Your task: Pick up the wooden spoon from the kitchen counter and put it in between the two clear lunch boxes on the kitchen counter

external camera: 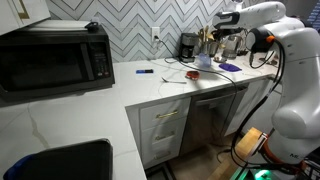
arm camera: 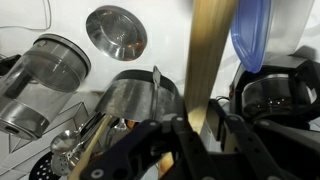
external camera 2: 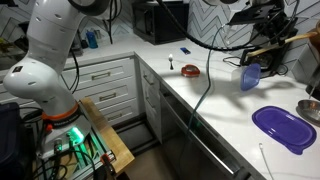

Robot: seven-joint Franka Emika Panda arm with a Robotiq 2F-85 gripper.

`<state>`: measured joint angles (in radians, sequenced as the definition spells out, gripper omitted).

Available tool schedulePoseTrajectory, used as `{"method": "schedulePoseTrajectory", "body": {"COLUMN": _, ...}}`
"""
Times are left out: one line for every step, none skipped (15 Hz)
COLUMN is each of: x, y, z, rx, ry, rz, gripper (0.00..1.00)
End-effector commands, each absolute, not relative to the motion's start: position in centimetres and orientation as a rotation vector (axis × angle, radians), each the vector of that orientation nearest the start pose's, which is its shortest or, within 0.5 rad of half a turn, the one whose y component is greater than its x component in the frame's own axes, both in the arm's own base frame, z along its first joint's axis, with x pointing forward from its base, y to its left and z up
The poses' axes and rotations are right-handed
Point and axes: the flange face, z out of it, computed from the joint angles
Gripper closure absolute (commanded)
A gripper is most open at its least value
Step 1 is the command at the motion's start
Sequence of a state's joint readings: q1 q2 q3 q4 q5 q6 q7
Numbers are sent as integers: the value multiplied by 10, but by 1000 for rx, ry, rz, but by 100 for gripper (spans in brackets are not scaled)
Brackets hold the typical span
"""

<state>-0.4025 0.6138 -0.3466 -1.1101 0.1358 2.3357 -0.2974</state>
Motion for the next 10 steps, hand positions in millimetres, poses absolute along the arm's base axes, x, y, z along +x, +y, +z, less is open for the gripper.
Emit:
{"method": "schedulePoseTrajectory", "body": {"x": 619, "y": -468, "z": 521, "rx": -3331, "ry": 668, "rz": -854, "gripper": 93}}
{"method": "schedulePoseTrajectory", "body": {"x": 618, "y": -472, "z": 513, "rx": -3330, "ry": 678, "rz": -836, "gripper": 93}}
{"method": "schedulePoseTrajectory", "body": {"x": 614, "y": -478, "z": 504, "rx": -3332, "ry": 680, "rz": -806, "gripper": 93}}
{"method": "schedulePoseTrajectory", "body": {"x": 610, "y": -485, "z": 497, "rx": -3333, "ry": 690, "rz": -789, "gripper": 93}}
{"method": "schedulePoseTrajectory", "body": {"x": 605, "y": -492, "z": 489, "rx": -3329, "ry": 694, "rz": -762, "gripper": 93}}
{"method": "schedulePoseTrajectory", "body": {"x": 595, "y": -497, "z": 484, "rx": -3322, "ry": 671, "rz": -725, "gripper": 93}}
{"method": "schedulePoseTrajectory", "body": {"x": 588, "y": -501, "z": 478, "rx": -3318, "ry": 643, "rz": -705, "gripper": 93}}
{"method": "schedulePoseTrajectory", "body": {"x": 578, "y": -503, "z": 477, "rx": -3314, "ry": 589, "rz": -686, "gripper": 93}}
{"method": "schedulePoseTrajectory", "body": {"x": 569, "y": -506, "z": 476, "rx": -3317, "ry": 543, "rz": -683, "gripper": 93}}
{"method": "schedulePoseTrajectory", "body": {"x": 559, "y": -510, "z": 476, "rx": -3324, "ry": 492, "rz": -673, "gripper": 93}}
